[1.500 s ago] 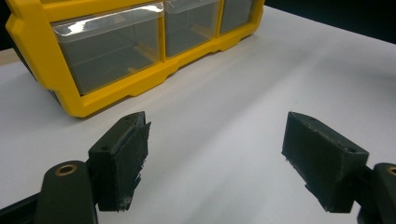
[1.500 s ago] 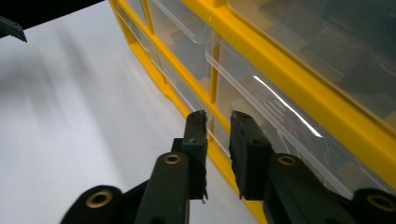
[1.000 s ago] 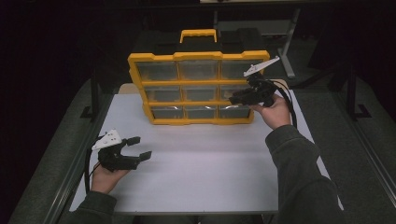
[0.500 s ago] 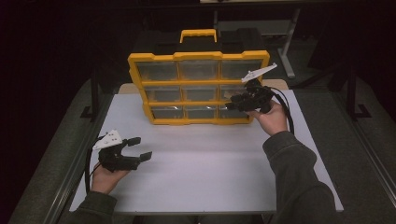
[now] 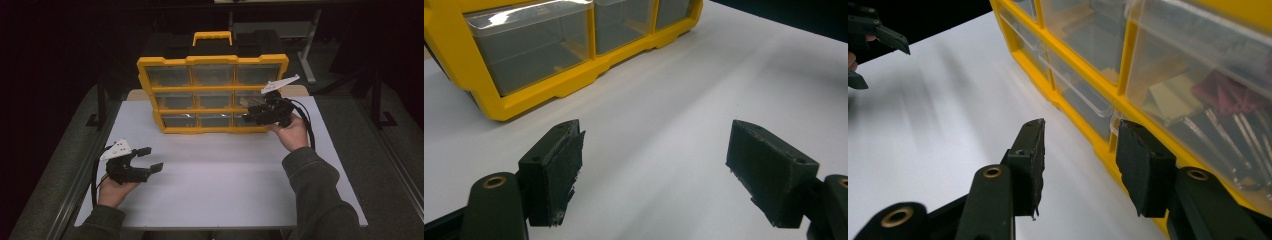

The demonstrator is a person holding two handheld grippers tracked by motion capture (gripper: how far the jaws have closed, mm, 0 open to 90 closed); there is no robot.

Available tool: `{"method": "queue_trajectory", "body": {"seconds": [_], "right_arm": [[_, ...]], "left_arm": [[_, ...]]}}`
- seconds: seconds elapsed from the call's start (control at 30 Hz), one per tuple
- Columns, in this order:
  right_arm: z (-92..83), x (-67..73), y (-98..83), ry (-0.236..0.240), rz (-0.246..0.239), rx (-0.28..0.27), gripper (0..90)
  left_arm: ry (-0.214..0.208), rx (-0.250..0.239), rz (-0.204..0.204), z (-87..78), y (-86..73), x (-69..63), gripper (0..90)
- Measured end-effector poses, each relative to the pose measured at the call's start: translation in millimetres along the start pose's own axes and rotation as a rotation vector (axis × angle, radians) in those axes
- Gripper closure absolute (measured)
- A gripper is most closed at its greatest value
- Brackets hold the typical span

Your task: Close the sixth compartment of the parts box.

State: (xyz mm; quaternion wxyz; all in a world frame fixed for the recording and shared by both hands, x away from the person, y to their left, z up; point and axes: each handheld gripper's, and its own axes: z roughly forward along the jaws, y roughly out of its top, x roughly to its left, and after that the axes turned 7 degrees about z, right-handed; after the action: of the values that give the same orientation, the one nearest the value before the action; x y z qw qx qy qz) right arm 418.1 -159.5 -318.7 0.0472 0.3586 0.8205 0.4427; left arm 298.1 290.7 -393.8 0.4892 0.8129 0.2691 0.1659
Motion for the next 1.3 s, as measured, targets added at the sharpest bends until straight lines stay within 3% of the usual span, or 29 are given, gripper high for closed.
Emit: {"method": "queue_trajectory", "body": {"seconds": [0.67,1.3], "right_arm": [[1.6,1.9,-26.2,0.003,0.022,-0.018,49.3],[-7.2,3.1,-48.8,-0.014,0.034,-0.043,40.3]], "left_arm": [[-0.004,-0.001,-0.005,1.6,-1.0,-0.6,22.0],[-0.007,0.004,-0.009,0.9,-2.5,1.0,21.8]]}}
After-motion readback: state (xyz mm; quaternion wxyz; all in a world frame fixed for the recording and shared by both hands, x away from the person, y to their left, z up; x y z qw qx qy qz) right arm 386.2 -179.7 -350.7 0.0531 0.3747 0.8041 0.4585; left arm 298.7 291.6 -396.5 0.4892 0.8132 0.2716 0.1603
